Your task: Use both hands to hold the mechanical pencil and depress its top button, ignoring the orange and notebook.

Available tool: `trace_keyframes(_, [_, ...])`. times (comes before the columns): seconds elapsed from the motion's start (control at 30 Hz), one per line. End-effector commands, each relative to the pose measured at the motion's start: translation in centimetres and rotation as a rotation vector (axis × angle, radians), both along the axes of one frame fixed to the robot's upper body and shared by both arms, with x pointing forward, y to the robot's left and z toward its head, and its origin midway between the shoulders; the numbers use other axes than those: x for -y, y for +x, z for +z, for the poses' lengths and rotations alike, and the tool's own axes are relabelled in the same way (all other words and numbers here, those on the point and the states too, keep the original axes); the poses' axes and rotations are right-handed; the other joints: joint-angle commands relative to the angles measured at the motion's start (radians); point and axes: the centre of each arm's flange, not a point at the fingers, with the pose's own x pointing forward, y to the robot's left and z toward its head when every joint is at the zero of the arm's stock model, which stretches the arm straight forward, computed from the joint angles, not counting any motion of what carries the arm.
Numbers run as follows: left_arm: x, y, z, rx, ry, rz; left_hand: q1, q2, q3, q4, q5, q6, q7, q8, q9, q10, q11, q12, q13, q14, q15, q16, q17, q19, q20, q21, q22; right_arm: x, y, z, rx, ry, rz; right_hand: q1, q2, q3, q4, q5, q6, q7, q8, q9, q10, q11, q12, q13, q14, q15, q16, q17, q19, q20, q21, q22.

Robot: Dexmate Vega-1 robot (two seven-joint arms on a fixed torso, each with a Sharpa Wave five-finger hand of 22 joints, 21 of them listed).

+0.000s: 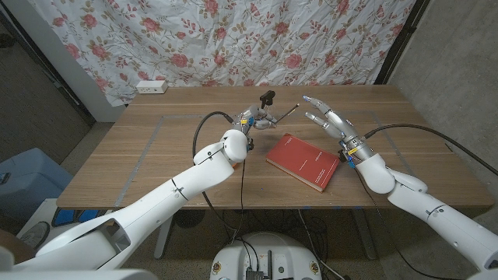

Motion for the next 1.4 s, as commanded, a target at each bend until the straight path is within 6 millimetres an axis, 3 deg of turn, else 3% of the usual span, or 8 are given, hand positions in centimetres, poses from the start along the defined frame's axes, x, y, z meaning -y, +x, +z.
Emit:
trace_keyframes(0.03, [-0.02,-0.06,-0.04,-0.001,-0.006,-0.003,0.003,0.008,-0.005,-0.001,0.005,0.006,0.002,0.006,0.006,0.007,-0.002,0.004,0.003,0.005,-0.158,0.0,0.001,0.002,-0.104,0.006,0.003,-0.64,-0.28,-0.09,0.021,-0.028,-0.013,0.006,0.005,0.0,-0.003,0.0,0.004,-0.003,0.004,0.004,-0.007,0.007,-0.003,0.002,-0.002,0.006,-0.004,0.004,-0.001,0.006,-0.001,0.002])
trace_keyframes(1.4, [-0.12,0.01,-0.39,0.007,-0.02,-0.004,0.002,0.013,-0.012,-0.003,0.005,0.005,0.001,0.006,0.006,0.006,-0.002,0.002,0.003,0.004,-0.158,-0.001,0.0,0.001,-0.104,0.008,0.004,-1.6,0.17,-0.54,-0.002,-0.029,0.007,-0.013,0.015,-0.001,-0.003,-0.003,0.026,-0.002,0.006,0.003,-0.025,-0.017,-0.001,0.0,-0.017,-0.013,-0.001,0.012,-0.011,-0.015,0.003,0.002])
